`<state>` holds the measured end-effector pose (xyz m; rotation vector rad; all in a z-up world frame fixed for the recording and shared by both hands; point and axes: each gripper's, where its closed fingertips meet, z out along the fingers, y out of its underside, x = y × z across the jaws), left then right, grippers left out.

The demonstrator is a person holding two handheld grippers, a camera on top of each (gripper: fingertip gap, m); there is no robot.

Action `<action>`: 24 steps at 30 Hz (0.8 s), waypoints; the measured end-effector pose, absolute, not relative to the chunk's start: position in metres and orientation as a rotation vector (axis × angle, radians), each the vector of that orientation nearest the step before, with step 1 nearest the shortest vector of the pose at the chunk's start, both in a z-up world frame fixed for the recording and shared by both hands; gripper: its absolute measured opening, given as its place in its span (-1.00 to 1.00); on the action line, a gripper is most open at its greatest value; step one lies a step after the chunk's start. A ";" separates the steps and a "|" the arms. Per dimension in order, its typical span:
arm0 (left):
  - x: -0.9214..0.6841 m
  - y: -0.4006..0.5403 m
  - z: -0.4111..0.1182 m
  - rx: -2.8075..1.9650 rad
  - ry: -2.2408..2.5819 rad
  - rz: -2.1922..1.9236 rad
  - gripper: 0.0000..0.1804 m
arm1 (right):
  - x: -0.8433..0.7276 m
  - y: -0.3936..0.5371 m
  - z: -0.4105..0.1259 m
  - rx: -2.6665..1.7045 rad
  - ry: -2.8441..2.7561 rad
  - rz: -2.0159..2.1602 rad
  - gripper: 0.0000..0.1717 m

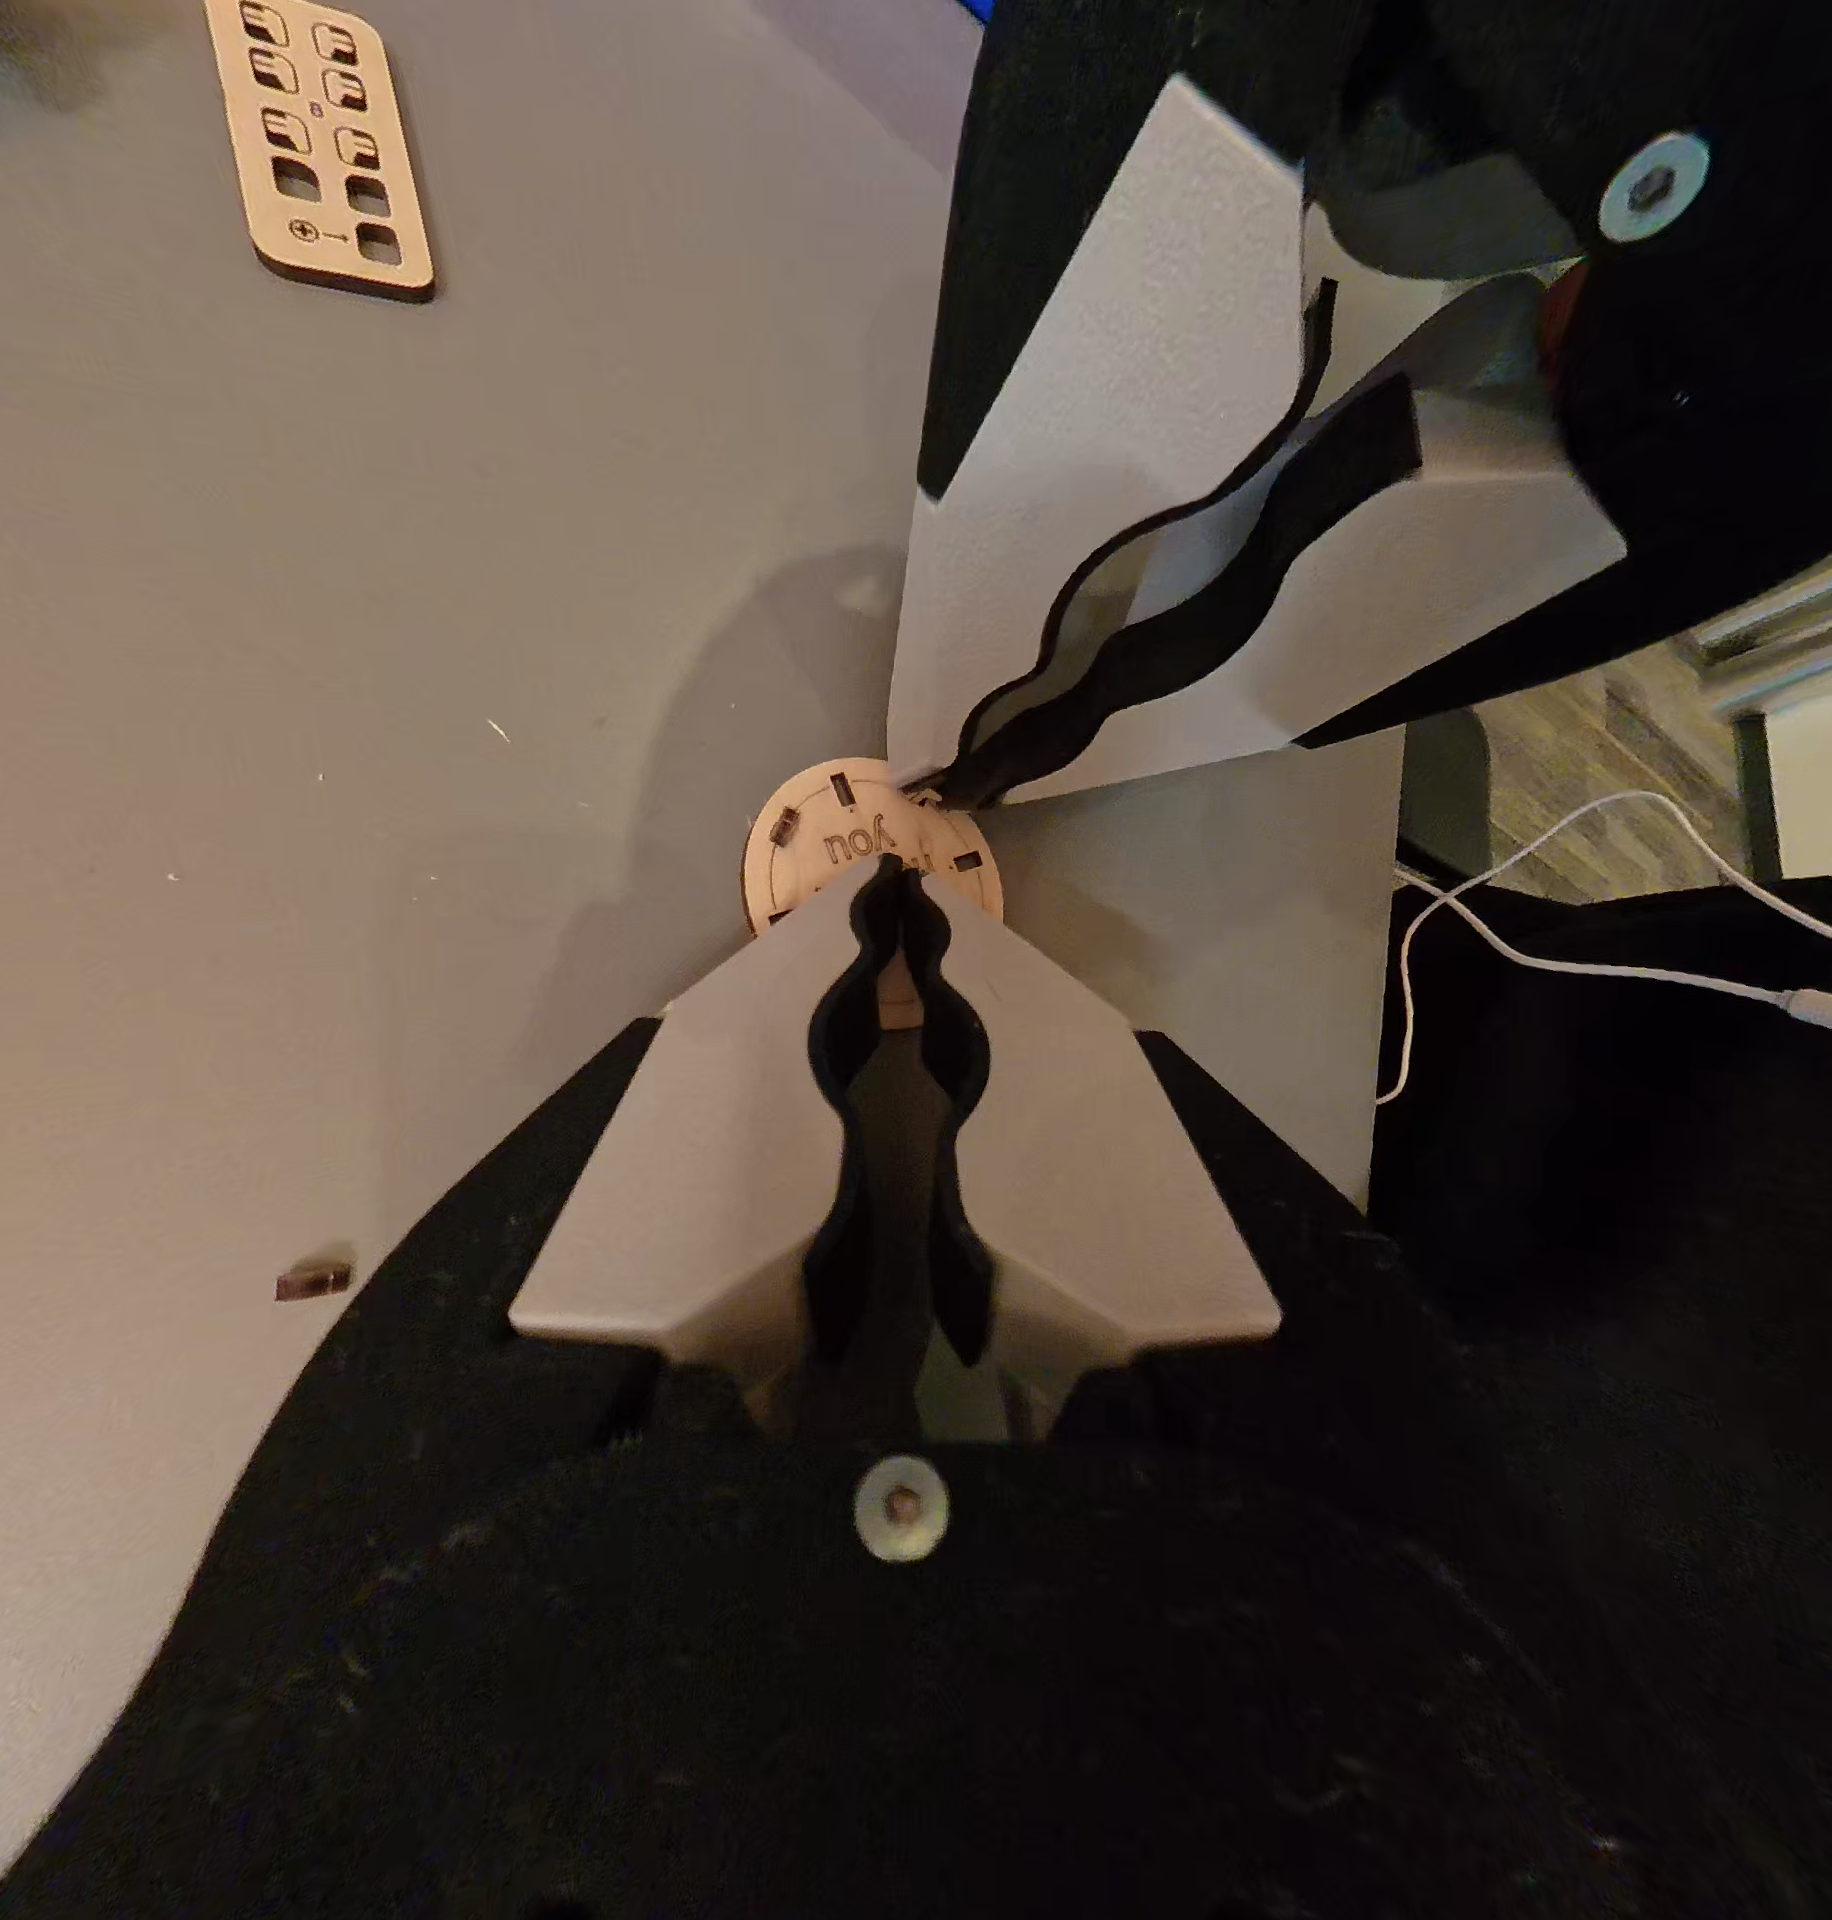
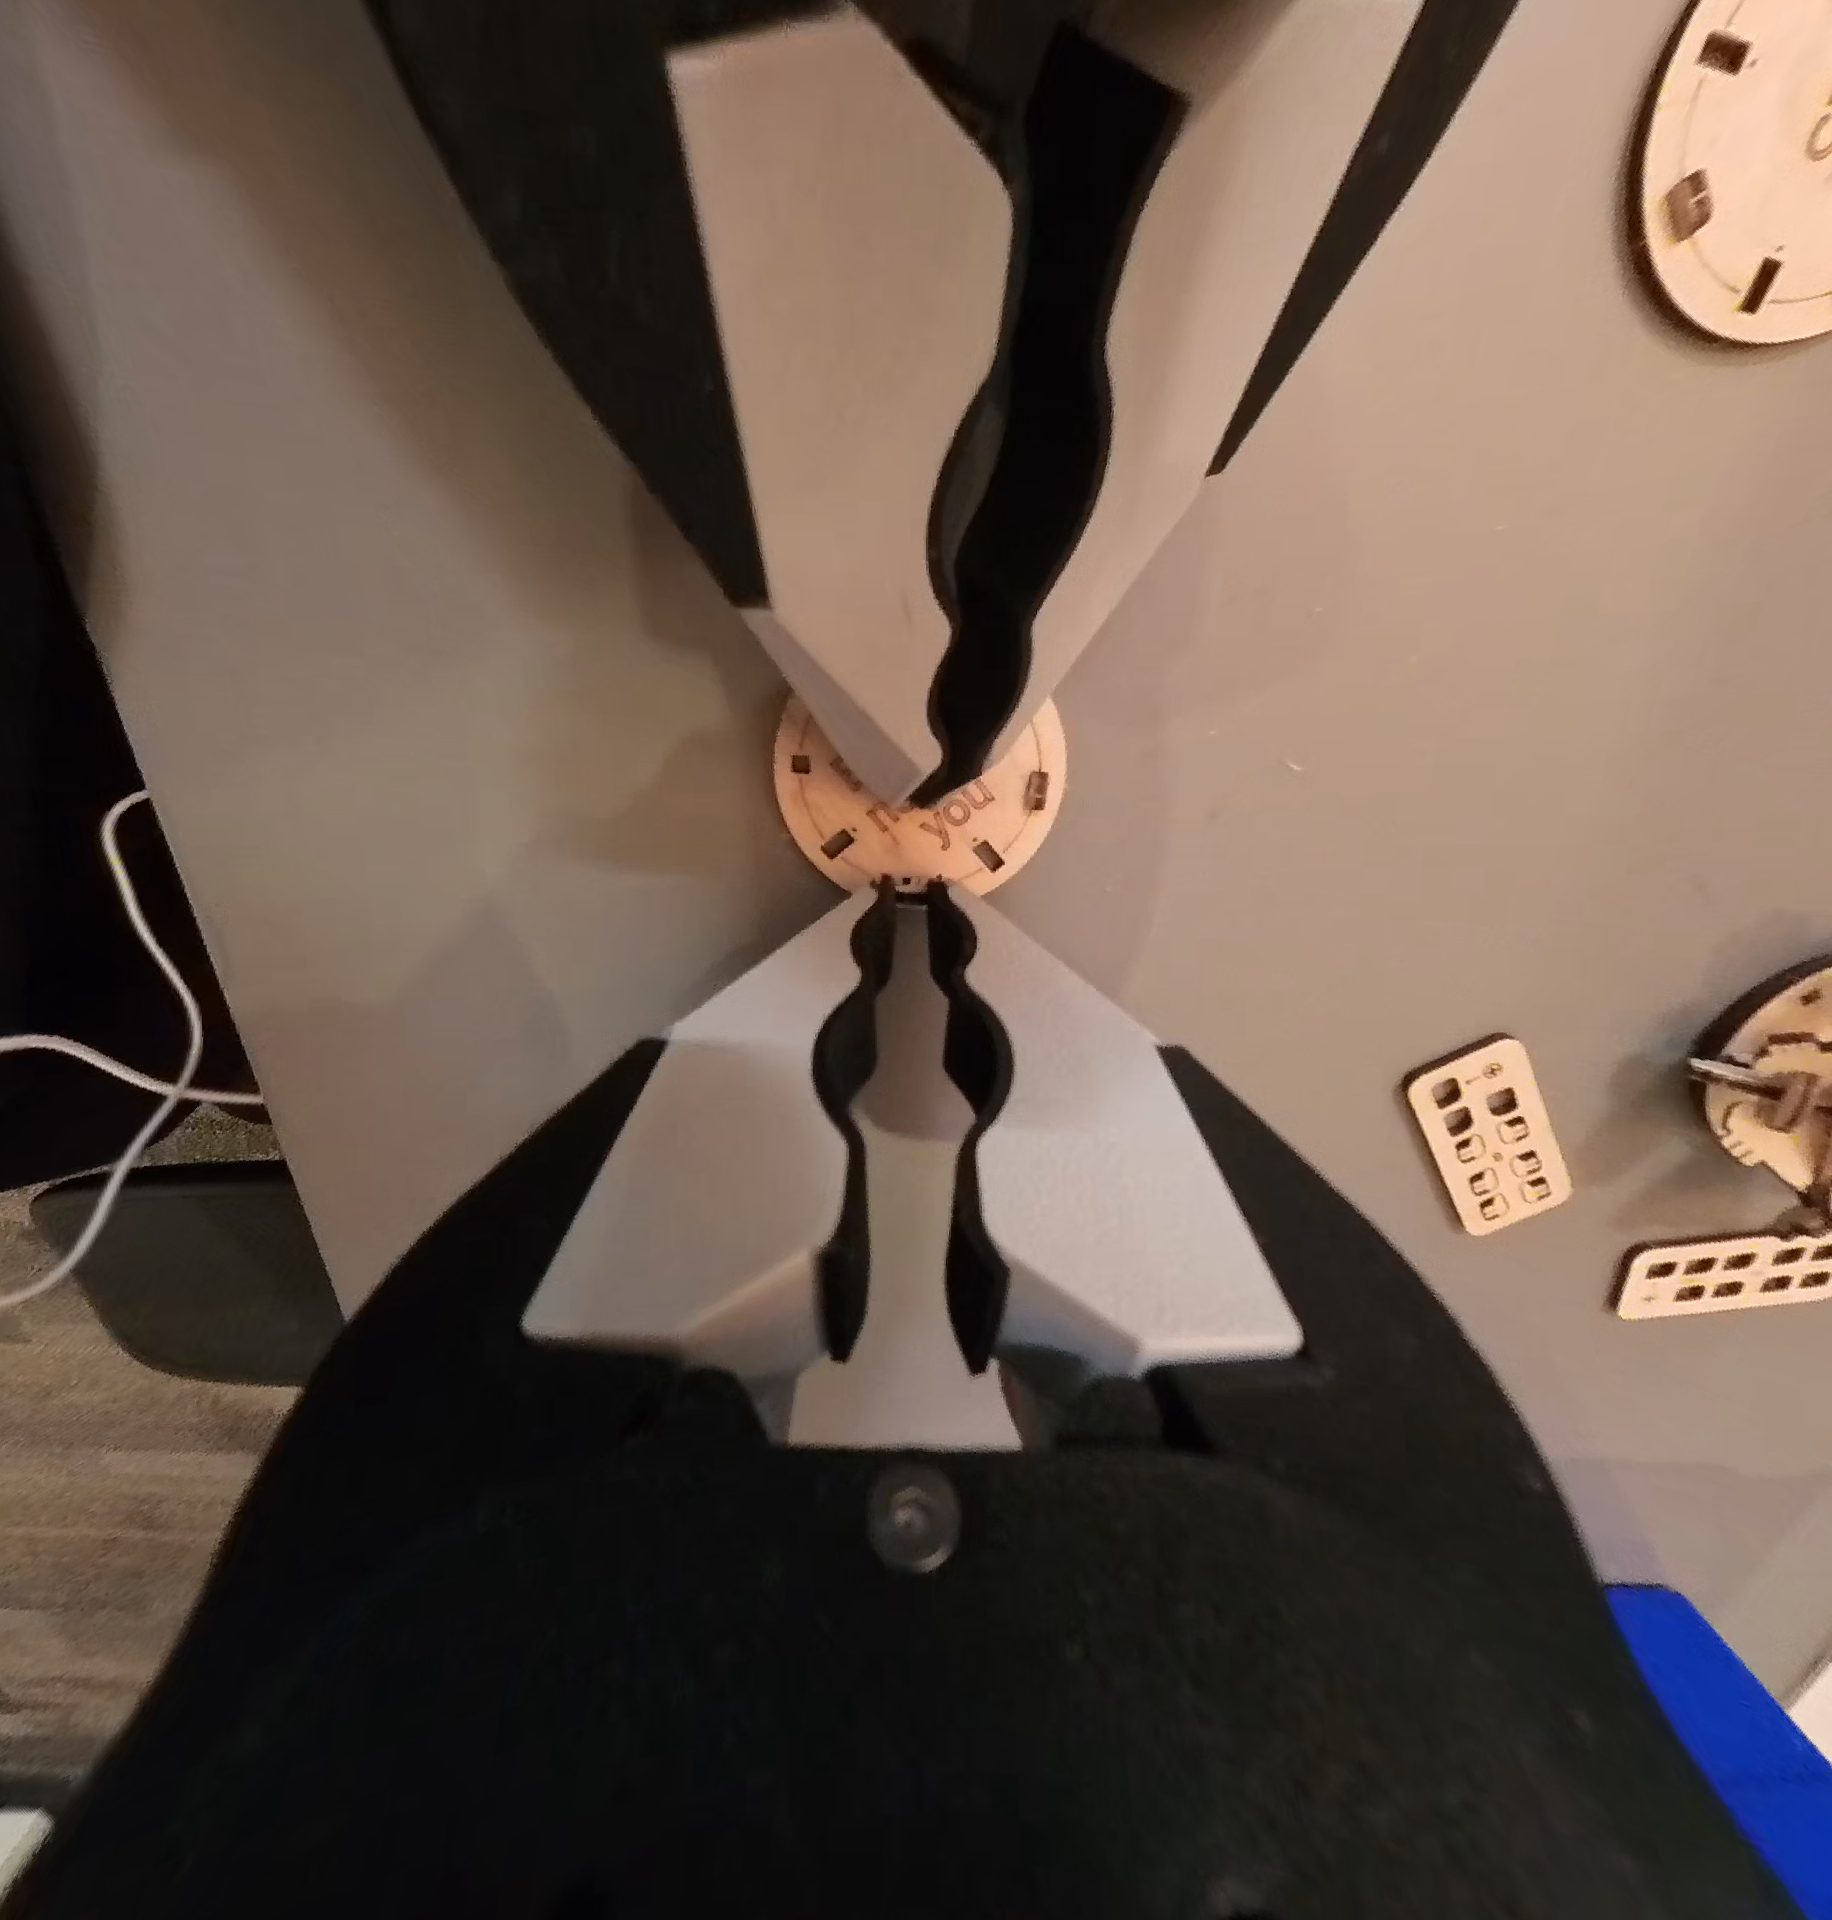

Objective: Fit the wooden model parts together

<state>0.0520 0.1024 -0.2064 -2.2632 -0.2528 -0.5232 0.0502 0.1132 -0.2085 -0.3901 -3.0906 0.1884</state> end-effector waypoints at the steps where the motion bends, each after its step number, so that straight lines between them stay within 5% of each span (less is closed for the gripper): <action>1: 0.052 0.102 -0.206 -2.263 -0.254 -0.522 -1.00 | 0.050 0.113 -0.208 -0.387 -3.089 0.174 -0.95; 24: 0.052 0.102 -0.206 -2.254 -0.273 -0.554 -1.00 | 0.053 0.112 -0.209 -0.431 -3.126 0.129 -0.95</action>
